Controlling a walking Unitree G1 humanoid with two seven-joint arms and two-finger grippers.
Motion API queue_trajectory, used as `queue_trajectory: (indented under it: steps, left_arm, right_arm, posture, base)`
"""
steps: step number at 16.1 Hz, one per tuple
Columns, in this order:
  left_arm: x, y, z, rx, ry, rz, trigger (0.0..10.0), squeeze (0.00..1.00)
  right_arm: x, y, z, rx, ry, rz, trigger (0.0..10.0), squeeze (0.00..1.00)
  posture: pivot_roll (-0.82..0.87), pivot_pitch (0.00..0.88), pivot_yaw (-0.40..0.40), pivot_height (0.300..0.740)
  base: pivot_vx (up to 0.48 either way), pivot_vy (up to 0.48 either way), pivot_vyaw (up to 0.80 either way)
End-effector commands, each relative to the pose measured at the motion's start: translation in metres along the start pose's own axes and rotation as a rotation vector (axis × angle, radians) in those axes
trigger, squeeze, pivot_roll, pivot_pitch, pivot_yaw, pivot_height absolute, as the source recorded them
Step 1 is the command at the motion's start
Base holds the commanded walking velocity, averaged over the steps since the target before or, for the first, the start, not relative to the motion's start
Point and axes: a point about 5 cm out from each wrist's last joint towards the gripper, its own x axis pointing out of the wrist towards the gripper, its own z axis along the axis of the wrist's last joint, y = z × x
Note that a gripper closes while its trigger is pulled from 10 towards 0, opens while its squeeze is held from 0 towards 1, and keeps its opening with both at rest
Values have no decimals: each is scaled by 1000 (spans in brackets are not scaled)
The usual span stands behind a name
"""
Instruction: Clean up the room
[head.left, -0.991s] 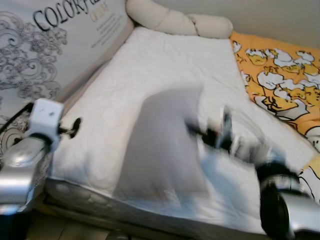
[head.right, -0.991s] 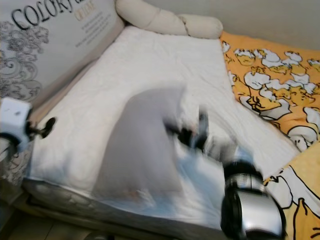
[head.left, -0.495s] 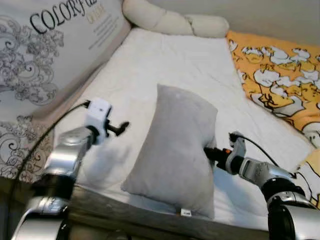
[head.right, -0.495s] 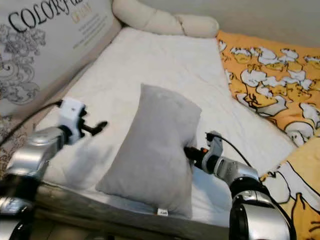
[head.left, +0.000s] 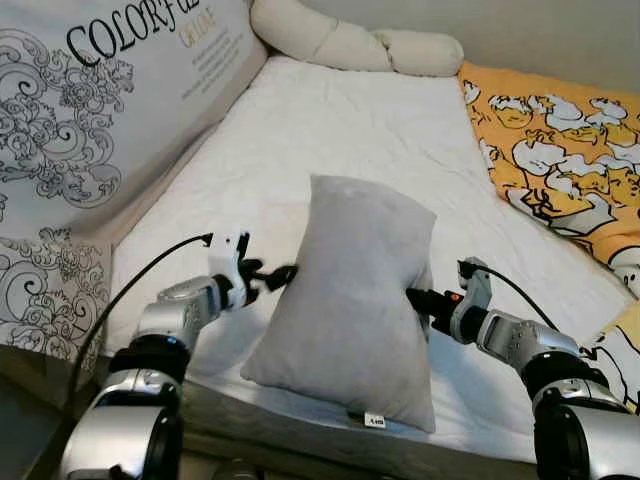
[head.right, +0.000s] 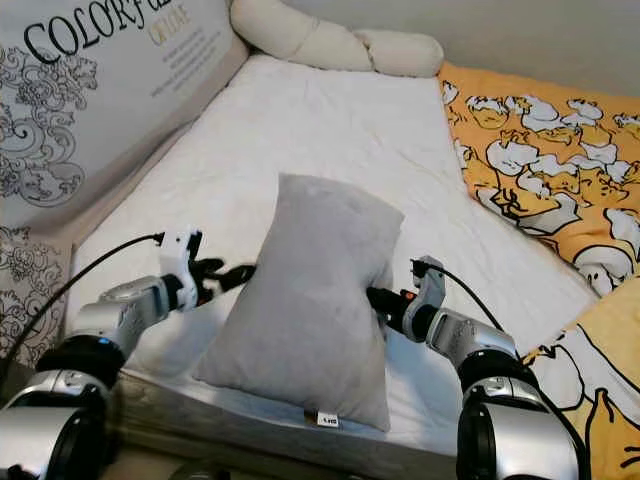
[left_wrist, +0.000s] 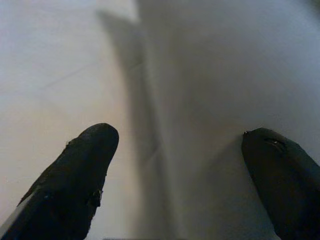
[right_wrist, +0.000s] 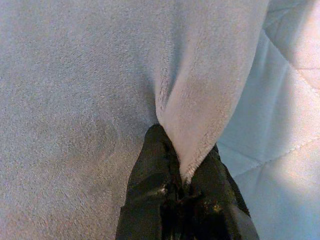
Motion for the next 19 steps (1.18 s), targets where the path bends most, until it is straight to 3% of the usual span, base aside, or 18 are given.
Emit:
queue_trajectory:
  steps: [1, 3, 5, 6, 8, 10, 11, 12, 13, 14, 15, 16, 19]
  left_arm:
    - [6, -9, 6, -78, -45, -68, 10000, 1000]
    - [10, -14, 9, -203, -110, -116, 10000, 1000]
    - [14, -20, 7, -255, -118, -162, 10000, 1000]
    - [16, -23, 4, -257, -99, -184, 10000, 1000]
    - [23, -33, -18, -168, 51, -195, 10000, 1000]
    - [25, -37, -21, -190, 66, -228, 10000, 1000]
    - [25, -40, -21, -205, 71, -262, 10000, 863]
    - [25, -43, -21, -193, 86, -293, 10000, 286]
    - [25, -45, -23, -183, 104, -319, 10000, 27]
    - [25, -48, -25, -169, 128, -348, 9922, 0]
    - [25, -48, -25, -175, 136, -355, 1137, 0]
    - [25, -48, -25, -180, 134, -361, 0, 0]
    - [24, -49, -25, -184, 136, -383, 0, 0]
  right_arm:
    - [0, 2, 6, -17, -11, 2, 0, 0]
    - [2, 4, 7, -24, -8, 7, 0, 0]
    - [3, 7, 8, -26, -9, 19, 0, 0]
    - [4, 8, 9, -25, -10, 28, 0, 0]
    - [6, 14, 12, -24, -15, 60, 0, 0]
    - [6, 14, 14, -25, -19, 63, 0, 0]
    - [5, 14, 14, -25, -20, 64, 0, 0]
    - [5, 14, 14, -25, -19, 64, 0, 0]
    - [5, 13, 14, -27, -18, 64, 0, 0]
    - [5, 14, 14, -29, -16, 67, 0, 0]
    - [6, 15, 14, -30, -16, 72, 0, 0]
    - [7, 16, 14, -31, -16, 74, 0, 0]
    - [12, 23, 13, -42, -14, 96, 0, 0]
  posture:
    - [14, 0, -71, 740]
    - [7, 0, -70, 740]
    - [5, 0, -70, 740]
    - [5, 0, -71, 740]
    - [5, 0, -72, 740]
    - [-1, 0, -71, 740]
    - [0, 0, -73, 740]
    - [0, 0, -73, 740]
    - [0, 0, -74, 740]
    - [1, 0, -74, 740]
    - [2, 0, -74, 740]
    - [2, 0, -74, 740]
    - [6, 0, -74, 740]
  base:
    - [0, 0, 0]
    - [0, 0, 0]
    - [0, 0, 0]
    - [0, 0, 0]
    - [0, 0, 0]
    - [0, 0, 0]
    - [0, 0, 0]
    - [0, 0, 0]
    - [0, 0, 0]
    - [0, 0, 0]
    - [0, 0, 0]
    - [0, 0, 0]
    - [0, 0, 0]
